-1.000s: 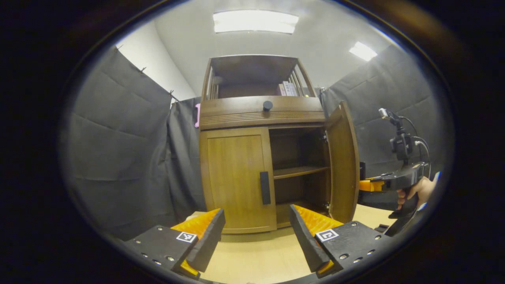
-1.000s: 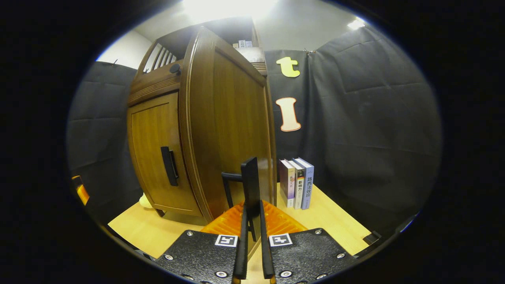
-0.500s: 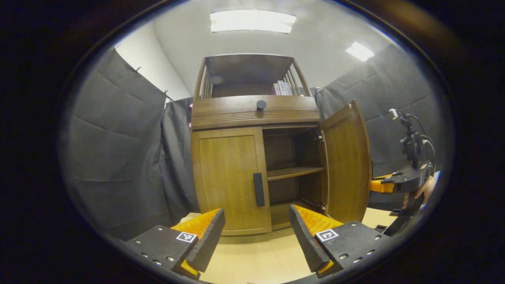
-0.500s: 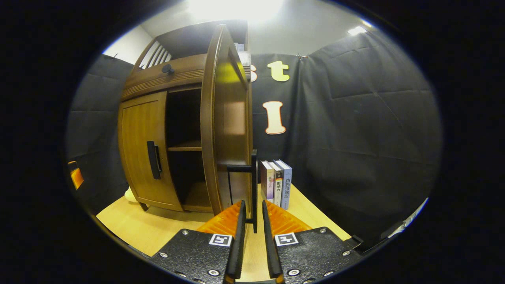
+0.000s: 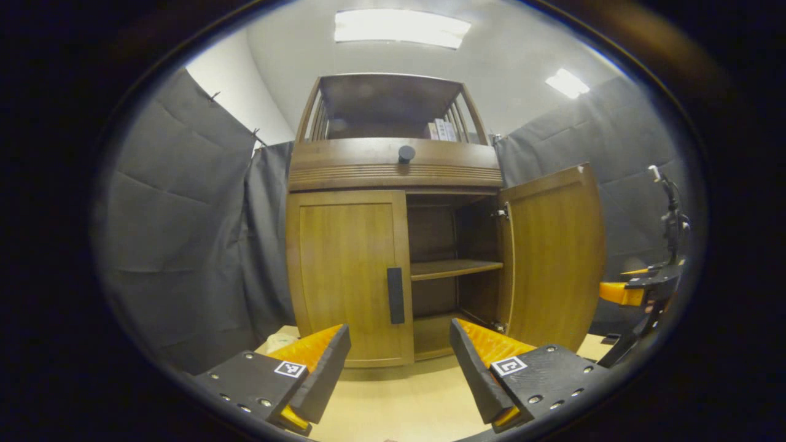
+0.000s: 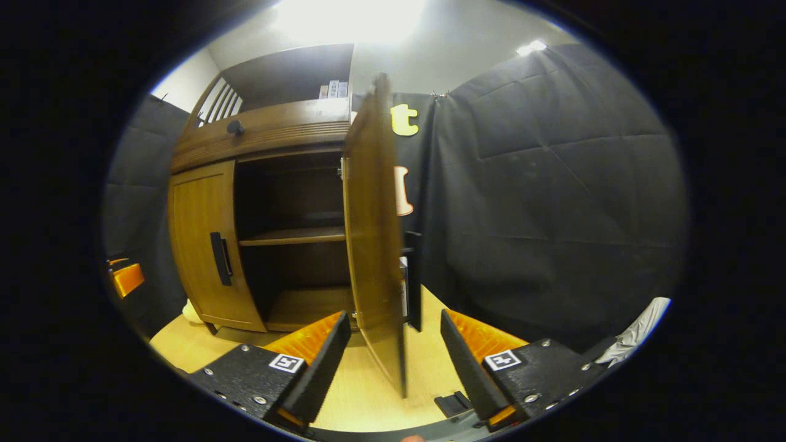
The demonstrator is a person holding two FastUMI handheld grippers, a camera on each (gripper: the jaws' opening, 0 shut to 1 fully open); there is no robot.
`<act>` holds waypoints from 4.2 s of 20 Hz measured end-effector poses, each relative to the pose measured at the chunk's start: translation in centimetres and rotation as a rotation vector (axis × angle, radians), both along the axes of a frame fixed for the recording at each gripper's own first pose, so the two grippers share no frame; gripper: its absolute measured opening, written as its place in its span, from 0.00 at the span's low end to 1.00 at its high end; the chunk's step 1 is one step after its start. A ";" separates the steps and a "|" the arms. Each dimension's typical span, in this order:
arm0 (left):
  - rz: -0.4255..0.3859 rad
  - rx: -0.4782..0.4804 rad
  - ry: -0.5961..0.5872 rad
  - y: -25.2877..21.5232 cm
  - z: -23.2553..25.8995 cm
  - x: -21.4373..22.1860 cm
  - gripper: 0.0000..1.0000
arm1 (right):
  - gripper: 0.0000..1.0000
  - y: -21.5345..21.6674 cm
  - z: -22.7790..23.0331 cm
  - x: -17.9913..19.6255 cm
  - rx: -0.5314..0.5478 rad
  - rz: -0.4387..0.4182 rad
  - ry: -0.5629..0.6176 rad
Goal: Open the right door of the double-door shoe cabinet with the right hand, and open the left door with the left hand.
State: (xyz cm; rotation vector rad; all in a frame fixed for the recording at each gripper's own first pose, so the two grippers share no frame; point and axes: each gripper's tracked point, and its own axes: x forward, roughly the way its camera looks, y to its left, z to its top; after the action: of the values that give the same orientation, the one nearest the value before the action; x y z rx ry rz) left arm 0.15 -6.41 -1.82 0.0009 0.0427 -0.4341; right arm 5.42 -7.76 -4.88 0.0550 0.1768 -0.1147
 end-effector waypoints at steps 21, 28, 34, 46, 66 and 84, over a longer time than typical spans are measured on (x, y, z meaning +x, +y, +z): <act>0.062 -0.016 0.106 -0.8 -1.7 1.5 0.86 | 0.94 2.6 -0.3 -2.4 0.025 0.047 0.002; 0.073 -0.001 0.166 -1.2 -2.3 1.6 0.93 | 0.94 3.2 -1.1 -1.8 0.041 0.056 0.034; 0.063 0.026 0.194 -1.4 -3.1 1.8 0.70 | 0.94 4.0 -0.8 -1.6 0.033 0.074 0.032; 0.029 0.024 0.213 -2.3 -2.7 1.3 0.17 | 0.94 4.6 -1.2 -2.7 0.051 0.068 0.023; -0.039 -0.026 0.205 -2.7 -1.7 0.6 0.12 | 0.94 10.8 -0.2 -4.7 0.068 0.164 0.012; 0.017 -0.029 0.214 -2.1 -2.0 0.3 0.19 | 0.94 15.1 0.7 -7.1 0.086 0.227 0.004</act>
State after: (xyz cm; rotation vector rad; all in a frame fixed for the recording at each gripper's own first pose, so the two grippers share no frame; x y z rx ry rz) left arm 0.47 -8.51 -3.80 -0.0746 0.2467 -0.4160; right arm -1.72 7.35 -4.23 0.1198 0.1909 0.1191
